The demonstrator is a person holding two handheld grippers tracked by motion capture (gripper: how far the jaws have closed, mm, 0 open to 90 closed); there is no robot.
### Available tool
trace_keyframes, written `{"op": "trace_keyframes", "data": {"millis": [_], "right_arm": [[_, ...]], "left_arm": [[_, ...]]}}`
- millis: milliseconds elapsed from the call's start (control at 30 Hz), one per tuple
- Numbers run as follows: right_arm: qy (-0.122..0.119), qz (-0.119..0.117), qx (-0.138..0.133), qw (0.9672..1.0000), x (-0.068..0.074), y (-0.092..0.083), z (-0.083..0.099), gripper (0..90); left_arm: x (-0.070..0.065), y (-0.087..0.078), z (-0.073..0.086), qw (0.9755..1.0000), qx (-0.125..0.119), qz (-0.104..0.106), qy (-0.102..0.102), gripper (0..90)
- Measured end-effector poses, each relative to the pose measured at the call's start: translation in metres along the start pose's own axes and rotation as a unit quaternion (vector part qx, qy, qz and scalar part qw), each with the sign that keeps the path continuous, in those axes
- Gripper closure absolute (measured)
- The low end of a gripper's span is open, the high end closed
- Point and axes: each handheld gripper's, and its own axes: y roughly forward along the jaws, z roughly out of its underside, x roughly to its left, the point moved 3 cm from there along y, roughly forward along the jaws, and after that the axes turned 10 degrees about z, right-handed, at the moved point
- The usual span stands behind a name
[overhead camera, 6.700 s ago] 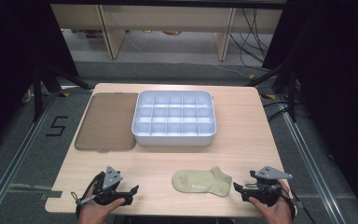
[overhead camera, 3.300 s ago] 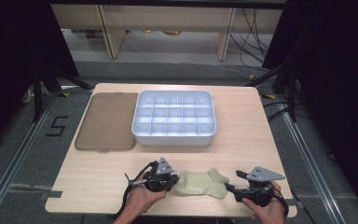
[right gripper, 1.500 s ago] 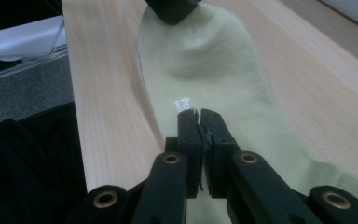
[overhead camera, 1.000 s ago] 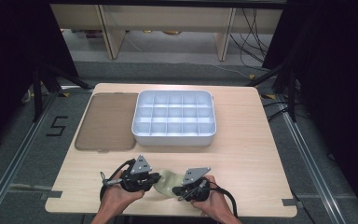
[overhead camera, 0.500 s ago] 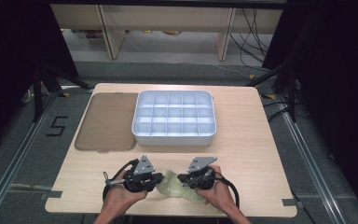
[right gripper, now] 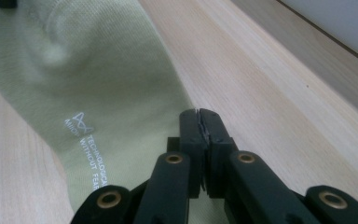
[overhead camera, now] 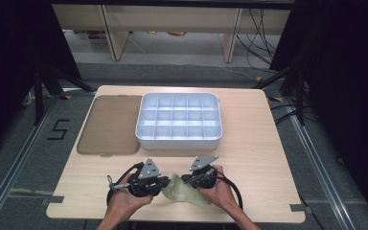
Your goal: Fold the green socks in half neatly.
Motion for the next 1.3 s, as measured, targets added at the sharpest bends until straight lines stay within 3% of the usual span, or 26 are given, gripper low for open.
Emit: {"op": "trace_keyframes", "data": {"millis": [333, 533, 733, 933, 1000, 1133, 1167, 1300], "right_arm": [[-0.008, -0.005, -0.005, 0.9999, 0.004, 0.006, -0.01, 88.9], [0.0, 0.007, -0.02, 0.9998, -0.007, -0.019, -0.008, 88.9], [0.002, 0.011, -0.018, 0.9998, -0.015, -0.041, 0.004, 88.9], [0.008, 0.024, 0.006, 0.9996, -0.022, -0.058, 0.027, 88.9], [0.005, 0.025, -0.002, 0.9997, -0.024, -0.057, 0.029, 88.9], [-0.003, 0.019, 0.01, 0.9998, -0.027, -0.057, 0.034, 88.9], [0.011, 0.02, 0.02, 0.9996, -0.024, -0.058, 0.036, 88.9], [0.007, 0.021, 0.032, 0.9993, -0.024, -0.053, 0.038, 89.2]], "left_arm": [[-0.001, 0.001, -0.004, 1.0, -0.002, -0.002, 0.001, 84.6], [-0.001, -0.001, -0.005, 1.0, -0.002, -0.005, 0.0, 84.5], [-0.002, 0.001, -0.006, 1.0, 0.0, -0.003, -0.002, 84.5], [-0.005, 0.004, -0.009, 0.9999, 0.006, -0.006, 0.006, 84.4], [-0.007, 0.007, -0.011, 1.0, 0.001, 0.002, 0.005, 84.3], [-0.01, 0.011, -0.015, 0.9999, 0.004, 0.004, 0.012, 84.3], [-0.012, 0.013, -0.015, 1.0, 0.004, 0.002, 0.008, 84.3], [-0.016, 0.019, -0.021, 0.9998, 0.007, 0.005, 0.019, 84.3]]}}
